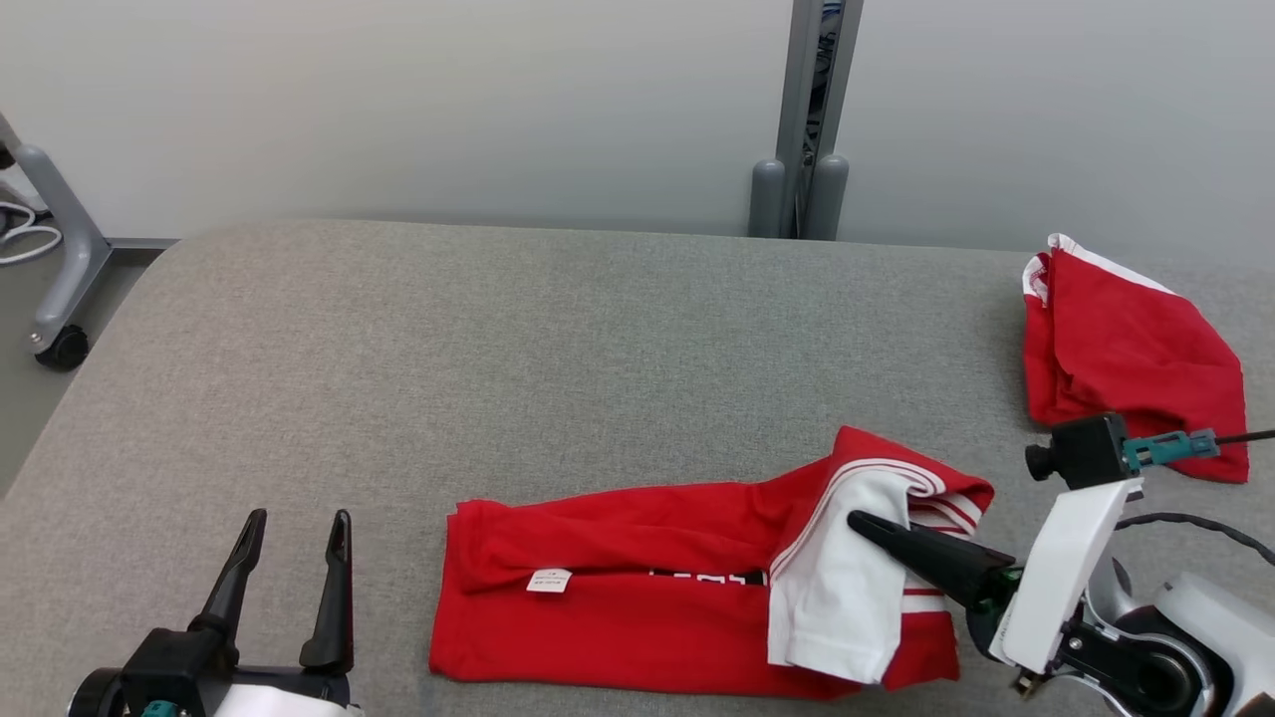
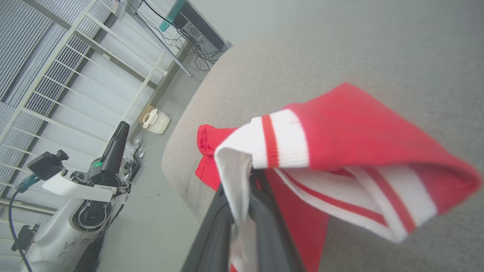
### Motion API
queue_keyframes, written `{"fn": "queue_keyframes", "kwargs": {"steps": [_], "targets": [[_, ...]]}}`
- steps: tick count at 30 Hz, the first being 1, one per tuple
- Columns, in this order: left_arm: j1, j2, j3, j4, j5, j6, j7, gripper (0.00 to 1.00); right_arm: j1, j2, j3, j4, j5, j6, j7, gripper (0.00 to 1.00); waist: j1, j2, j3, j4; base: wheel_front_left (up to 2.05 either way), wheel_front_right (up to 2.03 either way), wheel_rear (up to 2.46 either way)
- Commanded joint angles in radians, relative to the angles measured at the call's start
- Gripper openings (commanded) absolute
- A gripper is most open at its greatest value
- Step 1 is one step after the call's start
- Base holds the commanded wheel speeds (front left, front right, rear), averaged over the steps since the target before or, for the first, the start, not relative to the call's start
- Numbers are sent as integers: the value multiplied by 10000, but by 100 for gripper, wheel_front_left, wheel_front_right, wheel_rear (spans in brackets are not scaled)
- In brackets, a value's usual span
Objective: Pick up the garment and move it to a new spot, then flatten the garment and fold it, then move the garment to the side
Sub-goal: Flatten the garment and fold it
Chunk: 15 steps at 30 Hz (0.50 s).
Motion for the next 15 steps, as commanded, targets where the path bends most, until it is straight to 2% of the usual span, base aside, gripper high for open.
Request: {"fn": "queue_keyframes", "kwargs": {"steps": [1,8,15], "targets": [[-160,23,13,-4,-43,-3,-4,100,-114,85,12,-41,40,4,51,0,0,-1,3,65,0,0,0],[-253,29,-116,-27,-32,-3,-4,100,-789,1042,626,466,-255,4,379,0,0,-1,93,487,0,0,0],[-467,51,-422,40,-99,-3,-4,100,-1605,2363,1193,2175,-830,4,206,0,0,-1,263,1094,0,0,0]]}}
